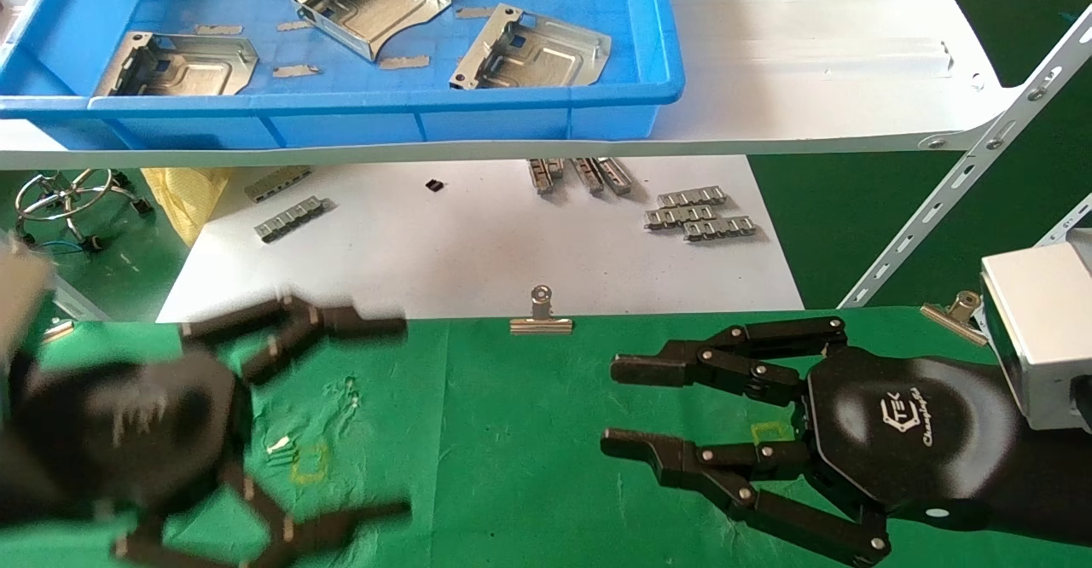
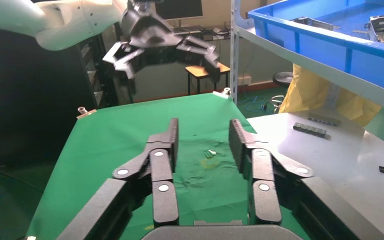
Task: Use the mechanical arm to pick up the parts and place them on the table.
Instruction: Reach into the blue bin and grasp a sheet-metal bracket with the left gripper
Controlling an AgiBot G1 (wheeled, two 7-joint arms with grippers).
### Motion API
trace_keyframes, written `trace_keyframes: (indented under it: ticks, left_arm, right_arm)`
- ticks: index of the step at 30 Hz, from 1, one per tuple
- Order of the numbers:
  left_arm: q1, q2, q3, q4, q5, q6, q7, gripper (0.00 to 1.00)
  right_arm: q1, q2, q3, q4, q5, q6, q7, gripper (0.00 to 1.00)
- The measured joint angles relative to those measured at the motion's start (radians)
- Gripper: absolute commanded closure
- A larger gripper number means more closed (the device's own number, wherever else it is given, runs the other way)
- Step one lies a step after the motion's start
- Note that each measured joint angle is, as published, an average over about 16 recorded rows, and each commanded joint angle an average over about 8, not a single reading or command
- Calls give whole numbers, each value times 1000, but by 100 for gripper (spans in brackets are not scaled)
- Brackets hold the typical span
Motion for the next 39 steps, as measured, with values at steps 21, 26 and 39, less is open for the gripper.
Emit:
trace_keyframes:
  ticks: [21, 26, 39]
  left_arm:
    - [-693, 430, 184, 897, 448, -432, 77, 0]
    - [-757, 492, 212, 1032, 503, -524, 105, 58]
    - [-827, 553, 252, 1173, 566, -596, 145, 100]
  right_arm:
    - [0, 0, 0, 0, 0, 0, 0, 100]
    - [0, 0, 0, 0, 0, 0, 0, 100]
    - [0, 0, -1, 0, 0, 0, 0, 100]
